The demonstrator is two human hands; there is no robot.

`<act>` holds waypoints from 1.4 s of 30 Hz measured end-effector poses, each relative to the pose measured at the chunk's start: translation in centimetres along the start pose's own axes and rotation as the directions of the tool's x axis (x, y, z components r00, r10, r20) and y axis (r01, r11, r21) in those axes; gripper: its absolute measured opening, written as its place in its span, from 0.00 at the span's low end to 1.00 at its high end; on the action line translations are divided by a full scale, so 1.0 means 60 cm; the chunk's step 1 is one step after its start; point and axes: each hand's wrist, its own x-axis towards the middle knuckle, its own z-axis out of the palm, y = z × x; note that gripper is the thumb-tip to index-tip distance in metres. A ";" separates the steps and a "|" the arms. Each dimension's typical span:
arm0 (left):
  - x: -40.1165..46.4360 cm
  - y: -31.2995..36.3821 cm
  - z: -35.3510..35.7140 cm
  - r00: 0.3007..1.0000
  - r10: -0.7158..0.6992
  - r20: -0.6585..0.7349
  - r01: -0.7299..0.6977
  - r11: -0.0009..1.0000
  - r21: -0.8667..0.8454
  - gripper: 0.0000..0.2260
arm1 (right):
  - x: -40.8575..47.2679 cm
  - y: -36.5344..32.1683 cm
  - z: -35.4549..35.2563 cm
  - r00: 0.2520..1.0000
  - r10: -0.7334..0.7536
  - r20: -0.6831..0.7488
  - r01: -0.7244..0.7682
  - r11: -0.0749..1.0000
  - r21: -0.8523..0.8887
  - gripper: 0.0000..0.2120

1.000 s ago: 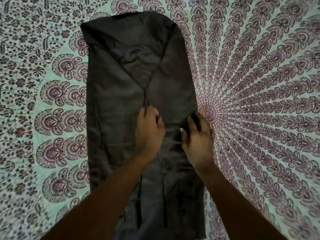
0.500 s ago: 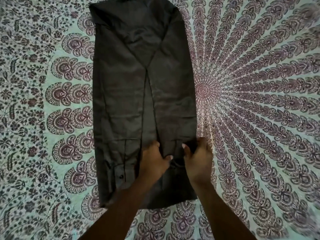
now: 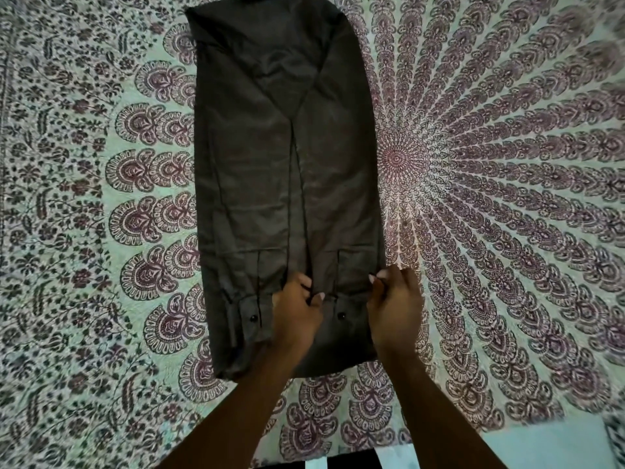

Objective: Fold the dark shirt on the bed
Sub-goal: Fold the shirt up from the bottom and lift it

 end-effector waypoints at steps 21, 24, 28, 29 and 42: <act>-0.014 -0.021 -0.019 0.997 -0.008 0.077 0.008 1.000 -0.005 0.18 | -0.020 -0.003 0.016 0.964 0.165 0.209 -0.164 0.986 -0.022 0.22; -0.017 -0.007 -0.010 0.971 -0.052 0.232 0.086 0.987 -0.137 0.24 | -0.014 -0.006 0.018 0.964 0.147 0.221 -0.160 0.986 0.039 0.12; -0.023 0.016 0.014 0.940 -0.088 0.329 0.175 0.954 -0.244 0.10 | -0.007 -0.005 0.008 0.979 0.201 0.015 -0.201 0.966 0.164 0.05; -0.026 0.024 0.021 0.940 -0.088 0.328 0.183 0.945 -0.271 0.09 | -0.006 -0.004 0.005 0.976 0.217 0.002 -0.214 0.960 0.182 0.05; -0.027 -0.001 0.035 0.984 -0.157 0.083 0.168 0.974 -0.154 0.12 | -0.011 0.001 0.003 0.971 0.114 0.209 -0.150 0.975 0.166 0.03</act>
